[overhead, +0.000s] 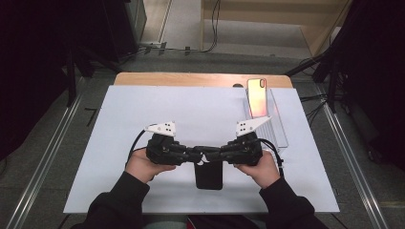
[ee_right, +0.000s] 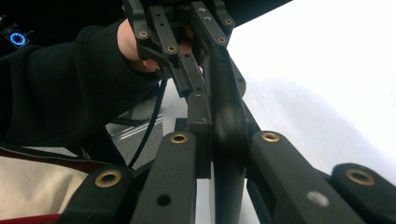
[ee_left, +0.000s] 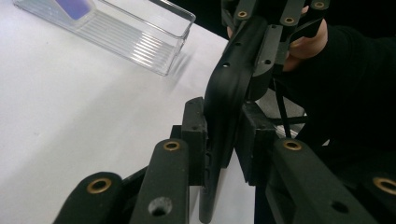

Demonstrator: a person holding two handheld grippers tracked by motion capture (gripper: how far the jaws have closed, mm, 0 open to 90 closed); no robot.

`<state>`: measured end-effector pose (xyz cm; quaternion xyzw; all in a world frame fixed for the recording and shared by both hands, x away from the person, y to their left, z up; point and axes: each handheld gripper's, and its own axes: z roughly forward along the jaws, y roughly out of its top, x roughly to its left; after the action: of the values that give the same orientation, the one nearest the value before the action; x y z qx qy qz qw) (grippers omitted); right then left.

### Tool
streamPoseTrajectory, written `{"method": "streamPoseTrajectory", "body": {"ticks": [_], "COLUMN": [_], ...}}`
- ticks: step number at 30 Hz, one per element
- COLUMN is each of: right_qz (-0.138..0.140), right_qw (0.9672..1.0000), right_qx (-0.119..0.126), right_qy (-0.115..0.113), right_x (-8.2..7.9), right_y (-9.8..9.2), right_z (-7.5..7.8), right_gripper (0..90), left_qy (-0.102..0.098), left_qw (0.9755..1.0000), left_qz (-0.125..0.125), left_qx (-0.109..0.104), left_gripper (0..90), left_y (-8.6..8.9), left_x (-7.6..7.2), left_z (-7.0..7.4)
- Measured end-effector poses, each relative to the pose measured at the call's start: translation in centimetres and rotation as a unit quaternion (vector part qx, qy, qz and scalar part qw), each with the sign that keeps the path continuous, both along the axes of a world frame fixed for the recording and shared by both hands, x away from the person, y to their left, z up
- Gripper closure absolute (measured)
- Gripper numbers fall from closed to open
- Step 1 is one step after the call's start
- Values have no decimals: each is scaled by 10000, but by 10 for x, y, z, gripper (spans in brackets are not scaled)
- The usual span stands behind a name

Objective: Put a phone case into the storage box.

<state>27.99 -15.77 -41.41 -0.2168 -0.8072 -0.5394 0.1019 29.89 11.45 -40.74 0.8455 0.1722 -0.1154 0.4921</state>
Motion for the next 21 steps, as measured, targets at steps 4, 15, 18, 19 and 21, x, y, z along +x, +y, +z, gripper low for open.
{"method": "streamPoseTrajectory", "body": {"ticks": [4,15,18,19,21], "right_qz": [-71,-523,-828,-887,-895], "right_qw": [9999,9986,9964,9959,9958], "right_qx": [76,60,-151,-197,-170], "right_qy": [27,27,-44,-30,-32], "right_x": [1,2,2,2,2], "right_y": [-1,-2,-1,-1,-1], "right_z": [0,0,0,-1,-2], "right_gripper": [758,465,391,374,364], "left_qy": [95,282,292,275,285], "left_qw": [9999,9992,9978,9974,9970], "left_qz": [0,281,599,664,721], "left_qx": [-66,-36,20,11,38], "left_gripper": [772,773,773,772,772], "left_y": [0,8,13,13,14], "left_x": [0,5,7,7,8], "left_z": [2,6,8,9,9]}}
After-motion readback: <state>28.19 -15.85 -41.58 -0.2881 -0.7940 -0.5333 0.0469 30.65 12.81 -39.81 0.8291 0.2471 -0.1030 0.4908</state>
